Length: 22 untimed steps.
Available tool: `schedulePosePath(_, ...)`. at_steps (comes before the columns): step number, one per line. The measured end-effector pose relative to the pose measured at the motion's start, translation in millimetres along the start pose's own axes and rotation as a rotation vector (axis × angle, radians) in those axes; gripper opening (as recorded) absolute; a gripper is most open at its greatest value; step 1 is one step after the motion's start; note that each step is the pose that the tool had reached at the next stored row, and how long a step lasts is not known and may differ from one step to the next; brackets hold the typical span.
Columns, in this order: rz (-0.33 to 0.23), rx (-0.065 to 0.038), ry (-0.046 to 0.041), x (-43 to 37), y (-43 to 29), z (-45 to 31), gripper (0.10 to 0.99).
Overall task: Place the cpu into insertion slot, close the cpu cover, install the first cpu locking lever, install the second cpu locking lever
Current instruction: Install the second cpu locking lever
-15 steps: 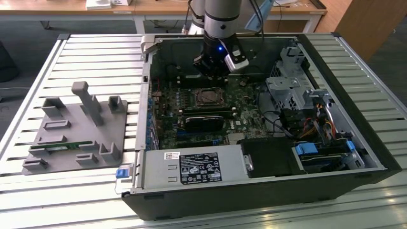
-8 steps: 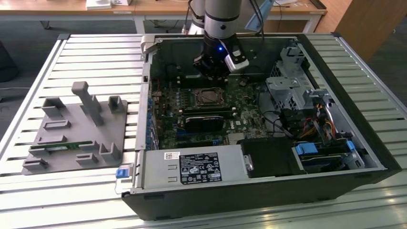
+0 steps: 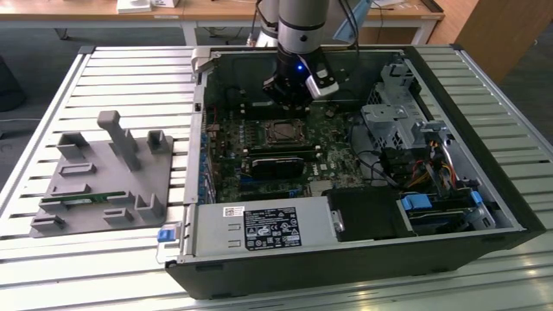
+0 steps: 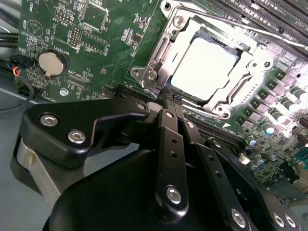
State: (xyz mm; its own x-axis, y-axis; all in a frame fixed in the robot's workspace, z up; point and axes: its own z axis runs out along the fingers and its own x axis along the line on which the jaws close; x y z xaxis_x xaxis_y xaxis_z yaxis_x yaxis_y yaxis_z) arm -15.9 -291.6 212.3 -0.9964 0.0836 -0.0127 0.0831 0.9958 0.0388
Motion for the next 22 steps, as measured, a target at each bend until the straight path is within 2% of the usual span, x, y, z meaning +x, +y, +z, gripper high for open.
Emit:
schedulePosePath(5, 0.0, 0.001, -0.0001, -0.1, -0.4, -2.3, 0.106)
schedulePosePath(13, 0.0, 0.006, -0.0006, -0.4, 0.4, -23.6, 0.106)
schedulePosePath(16, 0.0, 0.01, -0.0009, -0.4, -0.2, -24.8, 0.106)
schedulePosePath(19, 0.0, 0.011, -0.0009, -0.8, -5.1, -25.0, 0.106)
schedulePosePath(22, 0.0, 0.011, -0.001, -1.6, -14.9, -25.2, 0.106)
